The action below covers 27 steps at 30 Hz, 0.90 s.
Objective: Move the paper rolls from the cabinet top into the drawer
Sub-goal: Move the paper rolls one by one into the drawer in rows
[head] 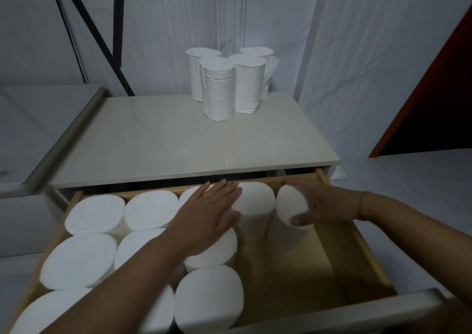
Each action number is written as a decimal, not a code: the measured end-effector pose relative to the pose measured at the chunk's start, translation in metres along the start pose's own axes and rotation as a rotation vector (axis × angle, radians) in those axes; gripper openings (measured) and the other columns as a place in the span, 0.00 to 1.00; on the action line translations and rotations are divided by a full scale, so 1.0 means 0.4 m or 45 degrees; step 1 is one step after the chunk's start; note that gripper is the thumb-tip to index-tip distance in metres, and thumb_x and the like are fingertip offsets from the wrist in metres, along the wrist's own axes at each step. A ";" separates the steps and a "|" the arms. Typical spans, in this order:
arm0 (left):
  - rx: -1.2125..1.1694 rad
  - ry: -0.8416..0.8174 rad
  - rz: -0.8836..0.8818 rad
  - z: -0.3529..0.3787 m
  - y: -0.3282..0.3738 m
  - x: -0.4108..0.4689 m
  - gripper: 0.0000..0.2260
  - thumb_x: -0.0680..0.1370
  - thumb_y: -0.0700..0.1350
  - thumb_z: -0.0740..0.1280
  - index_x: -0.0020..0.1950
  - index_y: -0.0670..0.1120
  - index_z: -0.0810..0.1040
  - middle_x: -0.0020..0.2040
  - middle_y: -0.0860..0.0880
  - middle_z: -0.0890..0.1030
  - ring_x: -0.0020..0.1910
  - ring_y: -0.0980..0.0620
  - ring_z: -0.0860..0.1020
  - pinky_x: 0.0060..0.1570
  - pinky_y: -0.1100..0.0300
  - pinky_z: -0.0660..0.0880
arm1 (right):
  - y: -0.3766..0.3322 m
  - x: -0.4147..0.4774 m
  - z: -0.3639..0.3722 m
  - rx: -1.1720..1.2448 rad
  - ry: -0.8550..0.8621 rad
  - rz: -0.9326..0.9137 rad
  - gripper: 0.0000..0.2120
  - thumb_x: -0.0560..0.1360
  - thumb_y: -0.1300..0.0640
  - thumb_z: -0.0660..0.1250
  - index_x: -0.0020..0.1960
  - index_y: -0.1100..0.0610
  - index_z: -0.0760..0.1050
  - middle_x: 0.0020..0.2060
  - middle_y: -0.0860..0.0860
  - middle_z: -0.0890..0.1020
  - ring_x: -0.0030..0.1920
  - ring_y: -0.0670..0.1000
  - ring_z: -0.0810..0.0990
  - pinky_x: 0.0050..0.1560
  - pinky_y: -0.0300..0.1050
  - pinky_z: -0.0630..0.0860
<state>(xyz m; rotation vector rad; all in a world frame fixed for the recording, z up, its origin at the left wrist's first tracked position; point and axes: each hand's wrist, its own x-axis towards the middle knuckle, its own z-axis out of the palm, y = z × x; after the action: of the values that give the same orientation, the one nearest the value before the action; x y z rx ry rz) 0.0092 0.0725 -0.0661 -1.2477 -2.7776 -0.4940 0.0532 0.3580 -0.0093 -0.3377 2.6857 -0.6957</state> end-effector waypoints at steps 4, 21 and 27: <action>0.000 -0.008 -0.005 0.000 -0.003 0.000 0.26 0.79 0.60 0.44 0.76 0.54 0.54 0.76 0.58 0.53 0.74 0.63 0.44 0.71 0.64 0.36 | -0.003 -0.010 0.015 0.129 -0.055 0.139 0.21 0.73 0.46 0.67 0.63 0.42 0.64 0.57 0.44 0.73 0.58 0.48 0.74 0.48 0.34 0.77; 0.012 -0.054 -0.026 -0.005 0.002 -0.001 0.29 0.77 0.62 0.39 0.76 0.54 0.52 0.77 0.56 0.52 0.74 0.61 0.43 0.72 0.62 0.36 | -0.066 -0.026 0.157 1.111 -0.164 0.501 0.26 0.61 0.39 0.70 0.55 0.47 0.68 0.55 0.55 0.76 0.48 0.56 0.82 0.42 0.44 0.82; 0.005 -0.054 -0.037 -0.006 0.004 -0.001 0.30 0.77 0.62 0.39 0.77 0.54 0.53 0.77 0.56 0.52 0.74 0.61 0.44 0.72 0.61 0.37 | -0.099 -0.006 0.176 1.109 -0.189 0.391 0.23 0.63 0.39 0.67 0.55 0.43 0.68 0.56 0.51 0.74 0.52 0.56 0.78 0.42 0.45 0.82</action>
<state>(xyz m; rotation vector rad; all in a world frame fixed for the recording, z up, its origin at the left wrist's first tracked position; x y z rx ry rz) 0.0105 0.0724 -0.0635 -1.2326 -2.8341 -0.4688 0.0879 0.2954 -0.0463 0.2347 1.9754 -1.5394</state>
